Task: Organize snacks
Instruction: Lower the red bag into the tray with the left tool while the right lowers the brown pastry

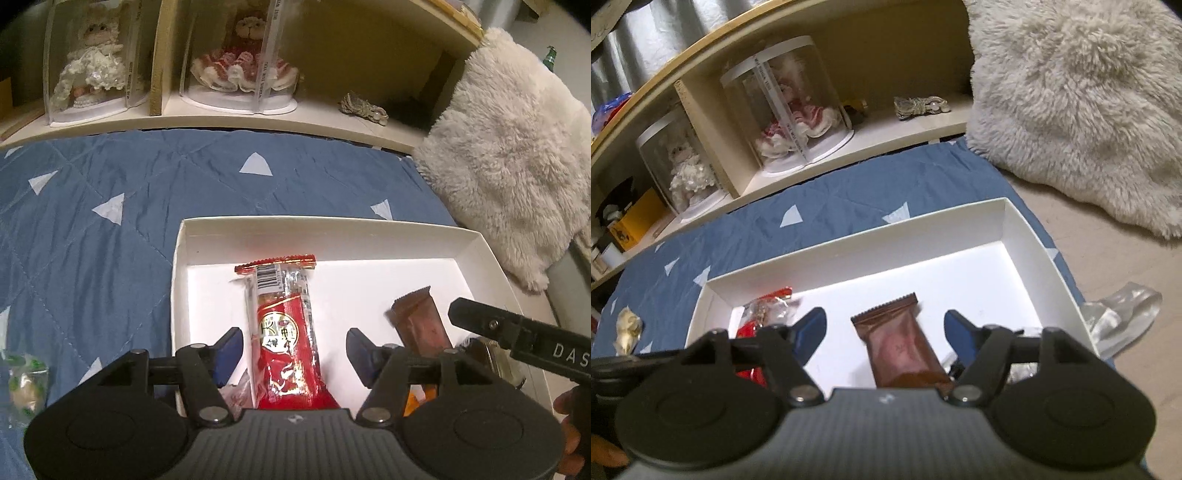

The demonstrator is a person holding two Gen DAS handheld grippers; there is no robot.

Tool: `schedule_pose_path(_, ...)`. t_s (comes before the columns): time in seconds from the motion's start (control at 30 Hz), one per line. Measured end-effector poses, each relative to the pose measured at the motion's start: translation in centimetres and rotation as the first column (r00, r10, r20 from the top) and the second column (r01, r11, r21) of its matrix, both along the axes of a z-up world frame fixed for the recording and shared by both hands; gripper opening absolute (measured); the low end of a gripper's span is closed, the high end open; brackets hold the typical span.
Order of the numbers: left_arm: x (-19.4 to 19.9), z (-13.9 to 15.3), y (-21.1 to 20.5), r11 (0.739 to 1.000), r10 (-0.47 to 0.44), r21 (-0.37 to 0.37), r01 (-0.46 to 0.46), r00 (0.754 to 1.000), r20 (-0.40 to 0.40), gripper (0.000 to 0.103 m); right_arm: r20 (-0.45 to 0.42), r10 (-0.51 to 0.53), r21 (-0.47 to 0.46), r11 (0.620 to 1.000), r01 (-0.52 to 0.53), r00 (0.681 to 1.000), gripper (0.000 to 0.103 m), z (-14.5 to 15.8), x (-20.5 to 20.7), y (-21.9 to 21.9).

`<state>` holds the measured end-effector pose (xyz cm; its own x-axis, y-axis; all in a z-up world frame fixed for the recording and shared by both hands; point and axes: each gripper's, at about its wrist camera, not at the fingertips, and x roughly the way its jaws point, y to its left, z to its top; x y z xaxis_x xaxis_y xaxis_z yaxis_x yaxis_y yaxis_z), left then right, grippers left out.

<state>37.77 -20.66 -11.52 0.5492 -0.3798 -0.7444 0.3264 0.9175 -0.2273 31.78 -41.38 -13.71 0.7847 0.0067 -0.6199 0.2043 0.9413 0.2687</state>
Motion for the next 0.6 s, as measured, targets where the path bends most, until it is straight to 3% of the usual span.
schedule_pose_path(0.6,-3.5,3.1,1.8,0.999,-0.015,0.046,0.014,1.000,0.011,0.069,-0.009,0.009,-0.054,0.999,-0.010,1.000,0.076,1.8,-4.4,-0.5)
